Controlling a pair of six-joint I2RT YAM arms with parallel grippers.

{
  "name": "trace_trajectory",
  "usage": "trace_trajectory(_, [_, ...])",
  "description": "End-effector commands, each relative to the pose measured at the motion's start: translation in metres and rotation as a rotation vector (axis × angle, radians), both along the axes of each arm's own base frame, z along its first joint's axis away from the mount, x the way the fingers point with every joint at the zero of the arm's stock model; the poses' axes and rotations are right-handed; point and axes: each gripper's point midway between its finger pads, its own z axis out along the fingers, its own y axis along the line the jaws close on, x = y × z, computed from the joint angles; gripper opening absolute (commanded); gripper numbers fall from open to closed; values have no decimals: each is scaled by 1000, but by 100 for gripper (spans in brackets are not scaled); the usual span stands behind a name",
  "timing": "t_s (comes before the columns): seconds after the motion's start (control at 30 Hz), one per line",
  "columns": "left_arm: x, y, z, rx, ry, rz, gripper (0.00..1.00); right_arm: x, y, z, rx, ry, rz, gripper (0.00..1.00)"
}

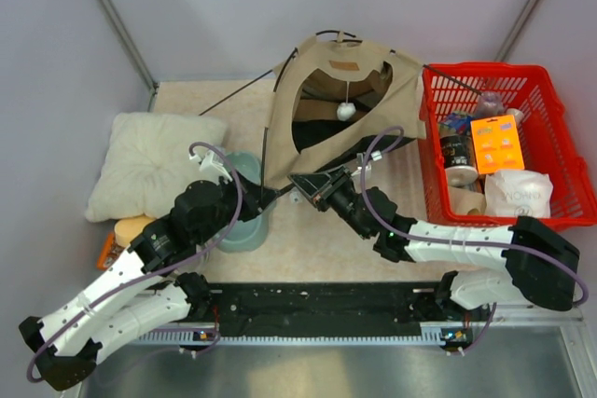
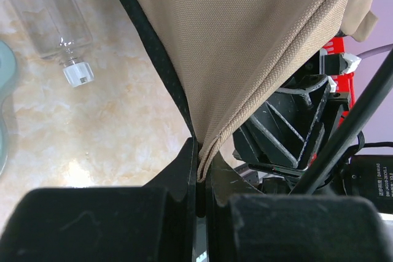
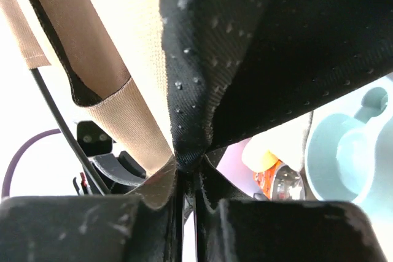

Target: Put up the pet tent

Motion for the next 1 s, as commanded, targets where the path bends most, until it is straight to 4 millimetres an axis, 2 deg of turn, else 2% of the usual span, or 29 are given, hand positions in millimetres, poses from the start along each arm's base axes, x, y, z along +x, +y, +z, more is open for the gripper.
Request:
trace_trajectory(0.0, [-1,-2,20,-42,-39,-14,0,-2,6,21,108,-3,39,0])
trace_trajectory(0.3, [1,-2,23,-43,-57,-9,2,-16,22,21,120,-5,114,0])
trace_trajectory(0.47, [3,-3,23,-34,-62,-12,20,-22,27,20,84,-13,129,0])
trace_trajectory(0.53, [4,-3,24,-32,-66,-9,31,-24,28,22,51,-16,128,0])
trace_trajectory(0.63, [5,0,27,-30,-79,3,40,-27,28,23,22,-26,130,0])
trace_trajectory(0.83, [8,0,32,-30,-104,11,52,-28,28,20,-1,-19,130,0])
trace_trajectory(0.97, [12,7,33,-21,-119,49,59,-29,28,24,34,-22,139,0])
